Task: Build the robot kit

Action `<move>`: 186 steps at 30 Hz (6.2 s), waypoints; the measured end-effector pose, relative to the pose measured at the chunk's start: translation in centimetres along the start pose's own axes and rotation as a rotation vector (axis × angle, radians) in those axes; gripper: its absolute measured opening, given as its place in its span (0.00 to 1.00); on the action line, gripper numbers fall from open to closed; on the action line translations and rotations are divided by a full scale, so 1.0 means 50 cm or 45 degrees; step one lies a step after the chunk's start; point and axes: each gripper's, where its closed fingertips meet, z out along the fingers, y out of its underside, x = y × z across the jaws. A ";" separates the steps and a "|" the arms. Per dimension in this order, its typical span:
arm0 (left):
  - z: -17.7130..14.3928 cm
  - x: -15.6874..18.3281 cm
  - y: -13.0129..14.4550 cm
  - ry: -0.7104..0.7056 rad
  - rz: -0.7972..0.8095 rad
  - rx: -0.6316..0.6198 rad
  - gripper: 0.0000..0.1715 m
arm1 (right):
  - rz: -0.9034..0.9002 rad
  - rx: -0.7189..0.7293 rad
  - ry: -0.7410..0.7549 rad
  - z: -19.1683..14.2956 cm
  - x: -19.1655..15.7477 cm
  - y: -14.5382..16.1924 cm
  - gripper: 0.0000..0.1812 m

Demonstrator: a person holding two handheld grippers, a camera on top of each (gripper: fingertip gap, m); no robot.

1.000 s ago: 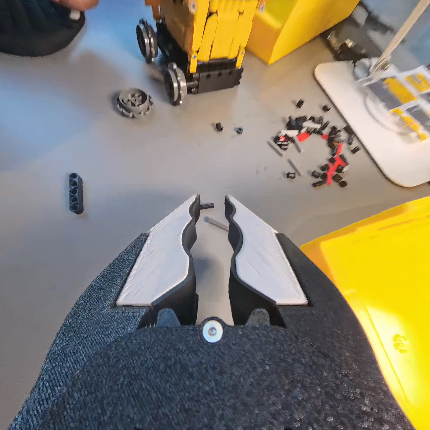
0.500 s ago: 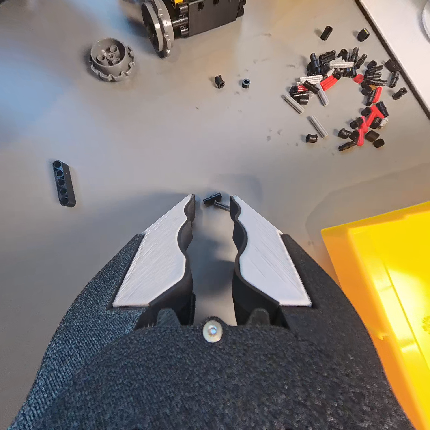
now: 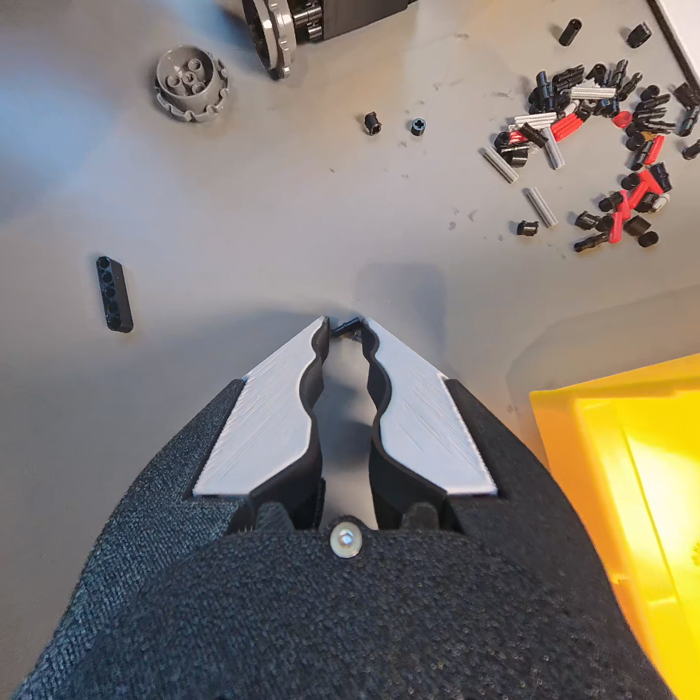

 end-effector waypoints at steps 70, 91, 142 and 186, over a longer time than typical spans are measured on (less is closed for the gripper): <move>-0.073 -0.119 -0.068 -0.353 -0.155 0.311 0.40 | 0.039 1.133 0.484 -0.171 0.061 -0.191 0.35; -0.066 -0.116 -0.058 -0.380 -0.079 0.262 0.40 | 0.049 1.131 0.510 -0.166 0.068 -0.187 0.35; -0.015 0.012 -0.029 -0.068 0.149 0.076 0.21 | -0.121 0.195 0.059 -0.003 0.021 -0.152 0.12; -0.011 0.134 -0.038 0.611 -0.520 0.099 0.07 | -0.602 0.783 -0.039 -0.071 -0.168 -0.294 0.04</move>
